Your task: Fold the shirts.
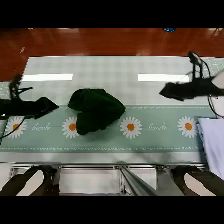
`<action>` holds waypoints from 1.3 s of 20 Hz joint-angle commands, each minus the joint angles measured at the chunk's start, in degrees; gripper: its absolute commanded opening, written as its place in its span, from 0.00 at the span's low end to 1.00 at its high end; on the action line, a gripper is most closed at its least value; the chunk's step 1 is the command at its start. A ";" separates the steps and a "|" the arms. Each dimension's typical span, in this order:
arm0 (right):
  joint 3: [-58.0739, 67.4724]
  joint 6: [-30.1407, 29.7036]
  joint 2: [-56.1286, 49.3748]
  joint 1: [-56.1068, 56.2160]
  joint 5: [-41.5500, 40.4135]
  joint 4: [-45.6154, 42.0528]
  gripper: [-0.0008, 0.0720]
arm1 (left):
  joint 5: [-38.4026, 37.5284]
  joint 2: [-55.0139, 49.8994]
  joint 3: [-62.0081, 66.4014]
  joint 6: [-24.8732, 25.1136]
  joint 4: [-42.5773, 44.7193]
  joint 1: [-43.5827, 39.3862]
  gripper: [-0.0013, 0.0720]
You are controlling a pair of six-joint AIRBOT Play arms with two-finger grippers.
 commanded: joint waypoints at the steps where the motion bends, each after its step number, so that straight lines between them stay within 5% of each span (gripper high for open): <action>1: -15.19 -3.08 9.33 -7.54 0.00 6.64 0.57 | 1.64 -16.44 0.17 4.37 -11.74 0.37 0.71; 5: -22.69 -3.13 15.45 -7.50 1.20 10.21 0.57 | 9.92 -26.58 1.03 8.98 -24.87 -0.72 0.71; 13: -23.67 -0.76 15.89 4.35 -1.75 10.88 0.57 | 15.72 -32.74 9.86 8.55 -25.29 -10.71 0.71; 14: -23.67 0.90 15.67 6.45 -3.23 10.99 0.57 | 14.53 -33.70 11.47 8.52 -25.29 -11.06 0.67; 16: -23.67 2.71 13.99 10.91 -4.85 11.10 0.57 | 11.72 -34.75 13.77 9.51 -24.70 -11.17 0.06; 23: -23.41 4.90 1.36 22.18 -19.87 20.00 0.57 | 8.26 -34.60 14.78 10.95 -21.62 -10.73 0.05; 26: -21.55 1.29 -5.66 22.21 -20.65 26.01 0.57 | 7.78 -34.60 14.78 10.95 -21.16 -10.75 0.05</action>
